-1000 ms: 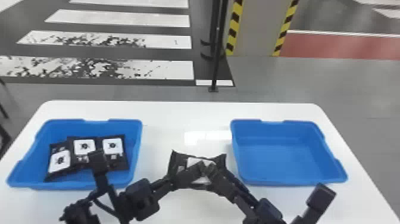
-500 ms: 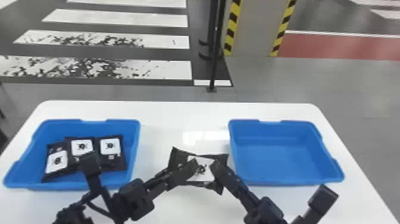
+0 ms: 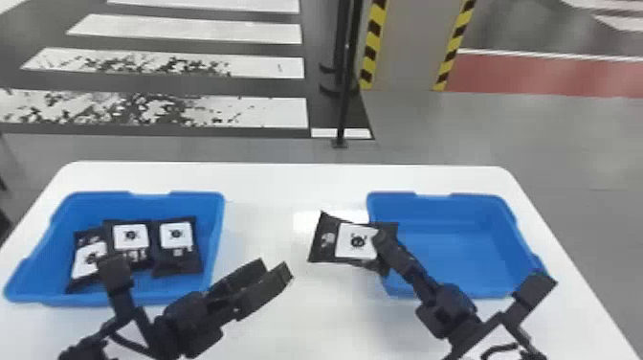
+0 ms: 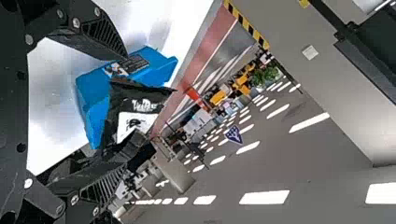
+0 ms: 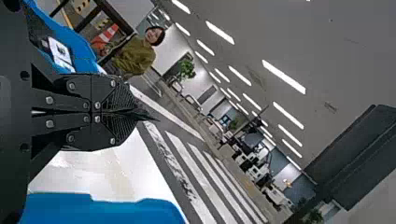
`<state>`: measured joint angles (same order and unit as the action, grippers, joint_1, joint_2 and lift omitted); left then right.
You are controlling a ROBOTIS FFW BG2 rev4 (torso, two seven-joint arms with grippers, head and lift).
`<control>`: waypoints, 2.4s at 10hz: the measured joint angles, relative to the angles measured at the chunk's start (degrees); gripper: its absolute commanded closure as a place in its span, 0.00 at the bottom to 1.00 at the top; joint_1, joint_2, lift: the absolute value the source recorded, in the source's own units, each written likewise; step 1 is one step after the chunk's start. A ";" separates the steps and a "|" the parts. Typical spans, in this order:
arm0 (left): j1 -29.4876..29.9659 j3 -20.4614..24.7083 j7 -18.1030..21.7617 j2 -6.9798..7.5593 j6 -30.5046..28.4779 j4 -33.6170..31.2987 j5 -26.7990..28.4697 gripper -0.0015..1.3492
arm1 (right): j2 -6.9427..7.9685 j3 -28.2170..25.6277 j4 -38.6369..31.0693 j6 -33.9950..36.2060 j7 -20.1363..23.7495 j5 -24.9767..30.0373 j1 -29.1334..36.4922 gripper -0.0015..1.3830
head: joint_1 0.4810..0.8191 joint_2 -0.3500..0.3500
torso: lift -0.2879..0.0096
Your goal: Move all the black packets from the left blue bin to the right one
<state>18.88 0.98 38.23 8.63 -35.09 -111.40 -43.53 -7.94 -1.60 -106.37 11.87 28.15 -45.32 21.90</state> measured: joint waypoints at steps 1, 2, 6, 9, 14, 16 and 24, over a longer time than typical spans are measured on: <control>0.36 0.96 -0.06 -0.02 0.17 -0.64 0.00 0.15 | -1.43 -0.44 4.21 -2.17 -0.77 1.08 -4.09 0.92 | 0.63 0.32 | 0.50; 0.97 2.23 -0.12 -0.02 0.03 -1.43 0.04 0.15 | -2.19 -2.28 7.81 -3.54 -2.03 4.45 -7.71 0.92 | 0.63 0.29 | 0.50; 3.24 6.49 -0.17 -0.01 -1.24 -4.32 0.04 0.15 | -2.28 -12.56 12.05 -4.97 -6.31 18.94 -11.11 0.54 | 0.63 0.13 | 0.50; 2.37 8.47 -0.35 -0.09 -2.25 -4.79 1.66 0.15 | -1.65 -13.97 7.72 -5.72 -7.13 21.92 -7.47 0.08 | 0.63 0.13 | 0.50; -1.98 13.96 -3.95 -0.20 -10.43 -6.36 13.21 0.14 | 3.71 -13.18 -17.82 -14.24 -11.89 35.52 11.31 0.13 | 0.63 0.28 | 0.50; -4.26 16.10 -6.64 -0.80 -12.96 -6.37 17.56 0.14 | 3.96 -9.83 -22.98 -14.78 -11.76 35.27 16.67 0.13 | 0.63 0.42 | 0.50; -15.93 16.56 -12.34 -0.80 -20.10 6.67 26.39 0.15 | 3.92 -5.86 -21.86 -14.69 -9.95 29.87 19.52 0.14 | 0.63 0.61 | 0.50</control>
<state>2.96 17.54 25.89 7.83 -55.19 -104.73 -17.13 -4.02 -7.46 -128.23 -2.82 18.20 -15.45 41.42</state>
